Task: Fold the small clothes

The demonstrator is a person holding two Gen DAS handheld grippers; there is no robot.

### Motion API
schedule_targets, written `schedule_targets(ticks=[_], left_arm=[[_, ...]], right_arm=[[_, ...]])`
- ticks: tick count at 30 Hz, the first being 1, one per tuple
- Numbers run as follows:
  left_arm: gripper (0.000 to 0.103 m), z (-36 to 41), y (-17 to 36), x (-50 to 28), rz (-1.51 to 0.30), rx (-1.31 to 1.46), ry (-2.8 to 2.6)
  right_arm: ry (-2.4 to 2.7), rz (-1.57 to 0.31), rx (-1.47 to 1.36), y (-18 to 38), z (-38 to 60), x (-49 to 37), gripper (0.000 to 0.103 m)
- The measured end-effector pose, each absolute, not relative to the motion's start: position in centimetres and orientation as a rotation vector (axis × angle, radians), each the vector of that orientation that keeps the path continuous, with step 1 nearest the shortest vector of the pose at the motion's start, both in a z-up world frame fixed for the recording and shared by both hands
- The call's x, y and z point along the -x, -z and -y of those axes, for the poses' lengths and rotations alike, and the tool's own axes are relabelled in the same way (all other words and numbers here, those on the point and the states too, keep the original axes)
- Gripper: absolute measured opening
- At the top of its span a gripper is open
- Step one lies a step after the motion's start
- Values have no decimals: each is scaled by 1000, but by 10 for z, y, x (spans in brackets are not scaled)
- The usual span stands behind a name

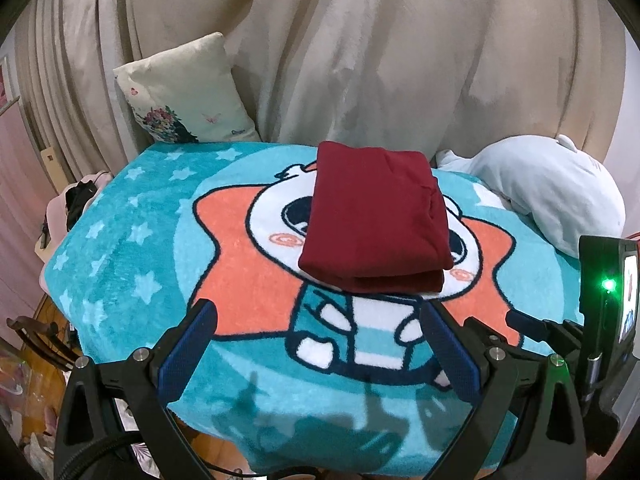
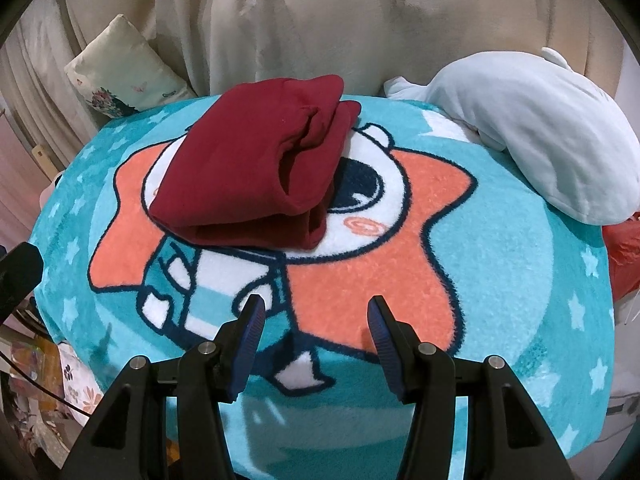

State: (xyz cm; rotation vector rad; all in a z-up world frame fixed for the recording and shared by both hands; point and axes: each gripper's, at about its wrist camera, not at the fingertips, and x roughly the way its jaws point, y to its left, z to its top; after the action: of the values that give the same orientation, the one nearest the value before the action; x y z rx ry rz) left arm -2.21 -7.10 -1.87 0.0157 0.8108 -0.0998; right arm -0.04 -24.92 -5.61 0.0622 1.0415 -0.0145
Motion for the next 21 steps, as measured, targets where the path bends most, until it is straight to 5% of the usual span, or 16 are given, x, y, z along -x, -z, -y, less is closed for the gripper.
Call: schedule_targets(ticks=[21], left_arm=[[101, 82, 36, 7, -869, -21, 136]], right_arm=[[40, -1060, -49, 65, 257, -3, 58]])
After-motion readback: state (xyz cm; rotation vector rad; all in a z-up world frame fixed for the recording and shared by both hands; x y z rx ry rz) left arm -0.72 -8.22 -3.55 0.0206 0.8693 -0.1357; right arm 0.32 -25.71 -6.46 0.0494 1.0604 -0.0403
